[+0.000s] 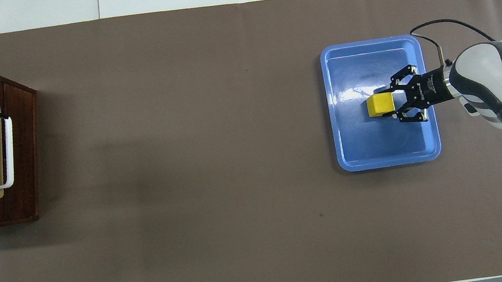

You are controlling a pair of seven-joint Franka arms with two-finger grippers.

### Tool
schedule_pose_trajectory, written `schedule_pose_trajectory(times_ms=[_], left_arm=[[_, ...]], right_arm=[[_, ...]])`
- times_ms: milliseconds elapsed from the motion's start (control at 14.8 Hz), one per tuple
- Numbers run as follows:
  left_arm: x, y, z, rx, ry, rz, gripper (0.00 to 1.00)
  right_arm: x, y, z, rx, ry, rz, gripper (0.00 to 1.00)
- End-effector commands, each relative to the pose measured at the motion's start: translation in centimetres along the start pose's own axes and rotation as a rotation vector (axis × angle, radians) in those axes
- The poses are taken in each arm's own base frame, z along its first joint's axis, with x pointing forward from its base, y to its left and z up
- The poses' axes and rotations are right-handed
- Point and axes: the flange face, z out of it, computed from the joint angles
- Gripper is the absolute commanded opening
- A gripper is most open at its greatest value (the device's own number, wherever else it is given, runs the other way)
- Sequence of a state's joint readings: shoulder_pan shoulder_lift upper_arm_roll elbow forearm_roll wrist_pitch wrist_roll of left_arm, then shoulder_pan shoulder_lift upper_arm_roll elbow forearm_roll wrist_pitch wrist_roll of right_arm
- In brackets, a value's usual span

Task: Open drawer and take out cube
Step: 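Lower the cube into the tray while the left gripper pushes the drawer shut, then open the right gripper and withdraw it from the cube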

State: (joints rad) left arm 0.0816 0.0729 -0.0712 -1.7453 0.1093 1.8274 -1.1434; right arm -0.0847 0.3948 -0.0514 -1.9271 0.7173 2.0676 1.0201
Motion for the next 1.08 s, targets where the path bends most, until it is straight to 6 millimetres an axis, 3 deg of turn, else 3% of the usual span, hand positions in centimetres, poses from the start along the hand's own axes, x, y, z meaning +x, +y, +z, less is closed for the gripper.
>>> schedule_pose_trajectory(times_ms=[0,270,405,743,1014], left_arm=[[-1.3,-2.8,-3.4,-0.005,-0.069,0.262,1.00],[-5.1,-3.3,-4.9,0.030,-0.118,0.663,1.00],[-7.1,-3.1,-4.9,0.038,-0.138,0.813,1.00],[-6.8,-2.3,-3.2,0.057,-0.197,0.911,1.00],[-5.9,-0.8,-5.2,0.007,-0.249,1.043,1.00]], right_arm=[[-0.4,0.5,-0.5,0.026,-0.008,-0.015,0.80],[-2.9,-0.8,-3.0,-0.003,-0.040,-0.040,1.00],[-4.2,-1.2,-5.0,-0.038,-0.016,-0.096,1.00],[-11.4,1.0,-12.2,-0.100,0.242,-0.349,1.00],[-13.6,3.5,-17.1,-0.172,0.304,-0.799,1.00]])
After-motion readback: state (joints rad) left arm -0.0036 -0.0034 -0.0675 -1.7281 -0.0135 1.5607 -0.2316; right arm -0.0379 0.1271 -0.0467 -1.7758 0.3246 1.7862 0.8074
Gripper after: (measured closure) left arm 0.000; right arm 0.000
